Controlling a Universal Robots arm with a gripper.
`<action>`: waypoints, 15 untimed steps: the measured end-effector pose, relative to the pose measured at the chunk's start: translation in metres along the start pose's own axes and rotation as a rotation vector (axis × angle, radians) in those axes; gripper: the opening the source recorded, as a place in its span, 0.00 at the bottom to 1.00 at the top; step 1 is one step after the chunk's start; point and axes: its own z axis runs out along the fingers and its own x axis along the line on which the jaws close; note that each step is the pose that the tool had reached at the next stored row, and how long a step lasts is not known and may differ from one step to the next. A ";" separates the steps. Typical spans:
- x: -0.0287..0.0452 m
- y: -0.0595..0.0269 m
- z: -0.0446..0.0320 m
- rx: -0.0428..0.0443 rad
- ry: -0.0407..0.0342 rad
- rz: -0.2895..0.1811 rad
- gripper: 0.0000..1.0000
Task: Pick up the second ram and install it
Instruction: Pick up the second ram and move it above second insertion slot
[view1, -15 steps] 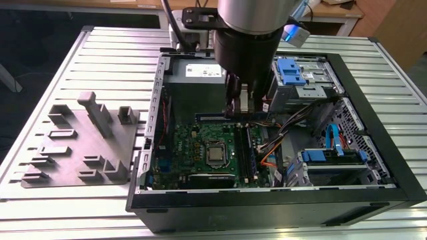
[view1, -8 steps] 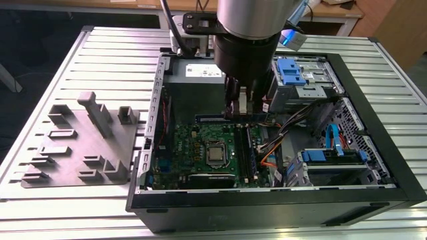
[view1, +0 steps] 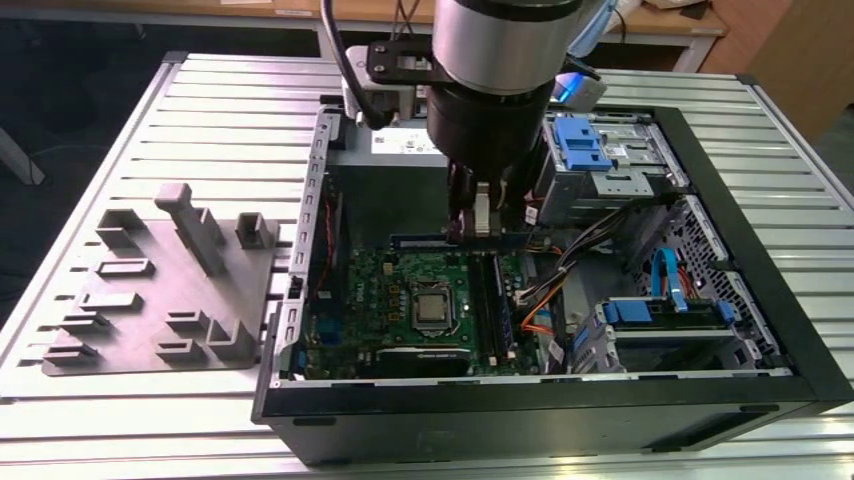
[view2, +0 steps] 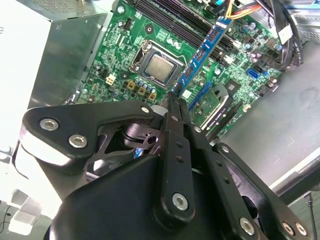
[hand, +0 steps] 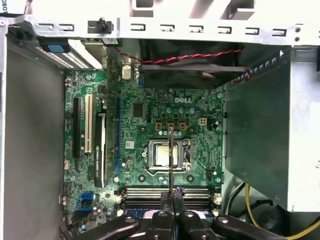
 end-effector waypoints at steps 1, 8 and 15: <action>0.0000 0.0000 0.0018 -0.0007 0.0000 0.000 0.08; 0.0005 -0.0002 0.0145 -0.0081 0.0001 0.000 0.08; 0.0005 -0.0004 0.0160 -0.0126 -0.0001 0.000 0.08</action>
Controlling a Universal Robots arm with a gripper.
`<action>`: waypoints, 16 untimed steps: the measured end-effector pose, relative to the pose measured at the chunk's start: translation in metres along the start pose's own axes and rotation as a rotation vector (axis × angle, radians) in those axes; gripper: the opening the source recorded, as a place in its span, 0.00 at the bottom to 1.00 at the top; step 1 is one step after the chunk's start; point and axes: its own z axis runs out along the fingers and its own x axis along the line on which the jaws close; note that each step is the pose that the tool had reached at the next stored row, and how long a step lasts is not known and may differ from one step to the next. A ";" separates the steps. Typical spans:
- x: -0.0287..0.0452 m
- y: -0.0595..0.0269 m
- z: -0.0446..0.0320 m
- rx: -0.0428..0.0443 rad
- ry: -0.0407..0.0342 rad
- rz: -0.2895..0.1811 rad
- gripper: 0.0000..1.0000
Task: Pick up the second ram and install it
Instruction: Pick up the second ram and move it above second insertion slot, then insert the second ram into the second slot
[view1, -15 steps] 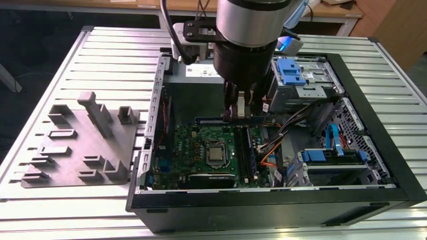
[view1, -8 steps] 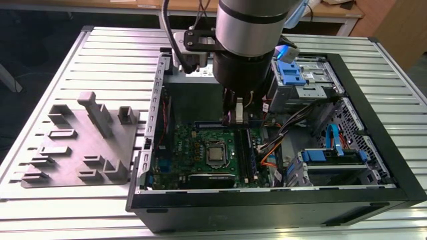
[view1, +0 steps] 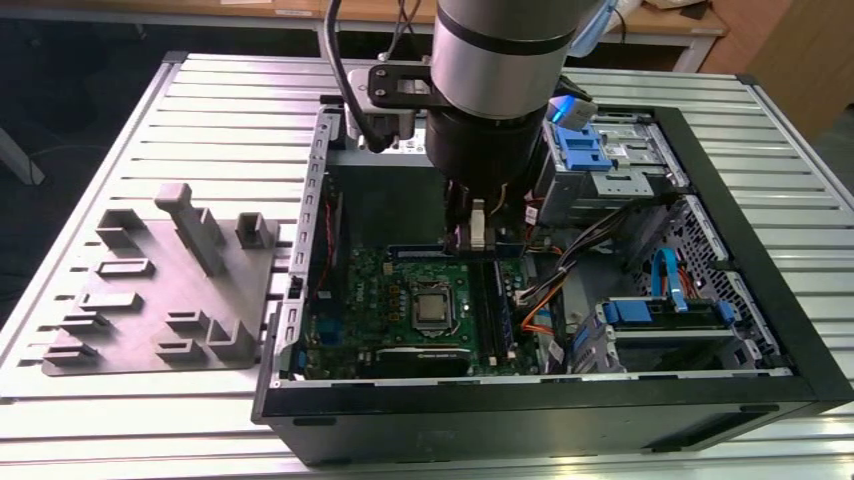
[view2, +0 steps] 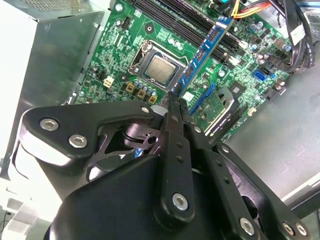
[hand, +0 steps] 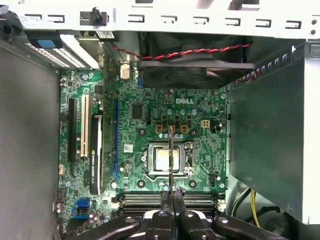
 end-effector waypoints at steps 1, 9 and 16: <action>0.0000 -0.0001 0.0001 -0.0077 0.0000 0.000 0.08; 0.0001 -0.0019 0.0008 -0.0134 0.0000 0.001 0.08; 0.0001 -0.0041 0.0008 -0.0134 0.0002 0.001 0.08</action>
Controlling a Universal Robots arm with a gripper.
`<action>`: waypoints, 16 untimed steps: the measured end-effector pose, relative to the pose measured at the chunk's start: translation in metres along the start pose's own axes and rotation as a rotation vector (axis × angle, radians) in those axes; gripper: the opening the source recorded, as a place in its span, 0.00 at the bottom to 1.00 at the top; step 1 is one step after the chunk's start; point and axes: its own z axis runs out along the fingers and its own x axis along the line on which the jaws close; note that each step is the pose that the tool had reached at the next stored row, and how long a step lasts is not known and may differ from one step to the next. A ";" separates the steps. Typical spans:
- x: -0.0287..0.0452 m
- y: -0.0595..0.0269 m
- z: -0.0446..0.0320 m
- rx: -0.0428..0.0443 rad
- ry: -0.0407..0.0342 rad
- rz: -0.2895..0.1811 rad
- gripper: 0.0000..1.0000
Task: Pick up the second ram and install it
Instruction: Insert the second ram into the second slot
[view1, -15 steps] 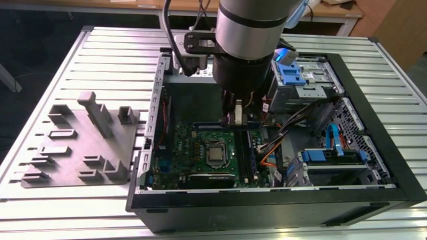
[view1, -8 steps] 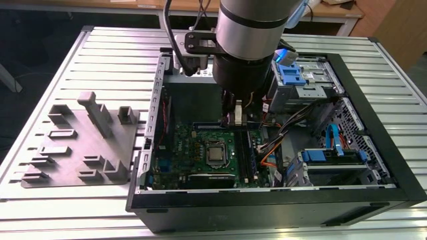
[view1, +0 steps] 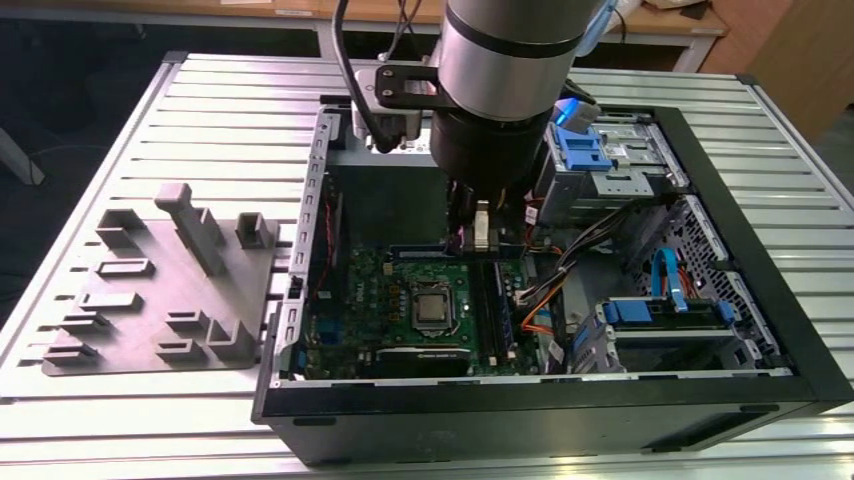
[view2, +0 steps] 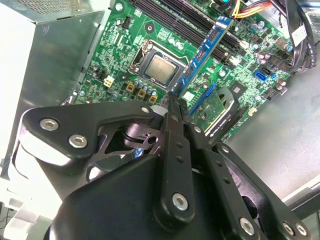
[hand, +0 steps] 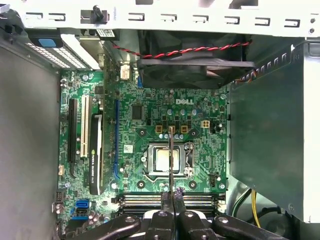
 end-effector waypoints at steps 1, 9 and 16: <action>0.0000 0.0000 0.0000 0.0000 0.0001 0.000 0.08; 0.0000 -0.0001 0.0000 0.0000 0.0000 0.000 0.08; 0.0000 -0.0002 0.0000 0.0023 -0.0023 0.066 0.08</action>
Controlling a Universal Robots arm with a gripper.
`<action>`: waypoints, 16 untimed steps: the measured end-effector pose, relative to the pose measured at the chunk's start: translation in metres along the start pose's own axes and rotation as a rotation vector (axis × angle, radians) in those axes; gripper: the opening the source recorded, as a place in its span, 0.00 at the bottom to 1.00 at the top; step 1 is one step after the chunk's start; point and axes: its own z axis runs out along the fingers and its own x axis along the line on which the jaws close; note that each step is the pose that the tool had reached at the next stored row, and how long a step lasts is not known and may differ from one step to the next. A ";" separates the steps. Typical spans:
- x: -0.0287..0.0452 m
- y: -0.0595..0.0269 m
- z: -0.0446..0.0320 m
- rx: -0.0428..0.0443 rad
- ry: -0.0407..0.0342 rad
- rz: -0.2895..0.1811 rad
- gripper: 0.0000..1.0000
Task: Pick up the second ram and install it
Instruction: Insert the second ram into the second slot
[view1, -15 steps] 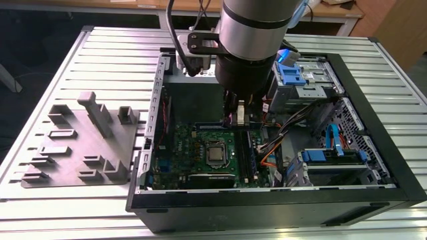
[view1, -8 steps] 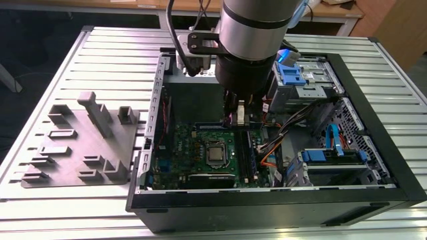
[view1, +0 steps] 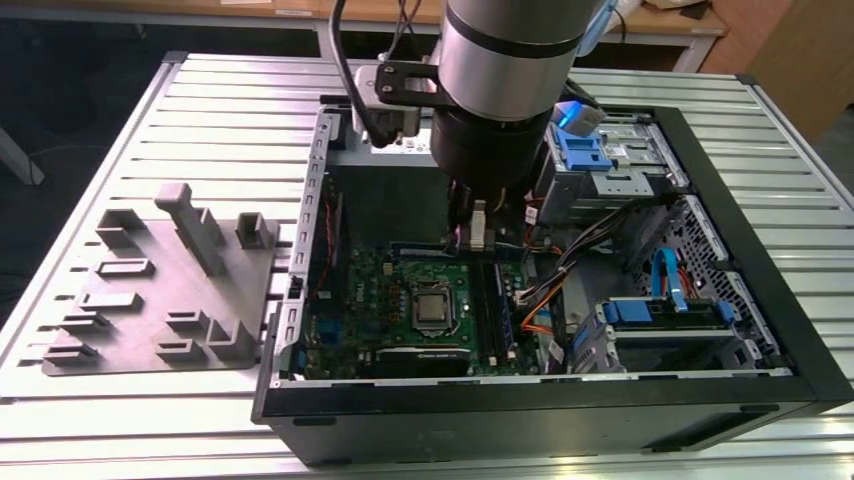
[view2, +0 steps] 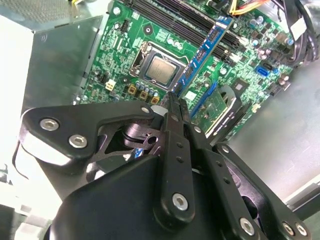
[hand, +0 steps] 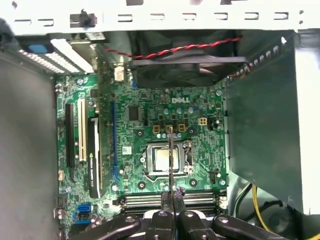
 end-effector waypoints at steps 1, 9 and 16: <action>0.0000 0.0000 0.0001 0.0006 -0.0006 0.015 0.08; 0.0000 0.0000 0.0001 0.0054 -0.0055 0.153 0.08; 0.0000 0.0000 0.0002 0.0099 -0.0100 0.280 0.08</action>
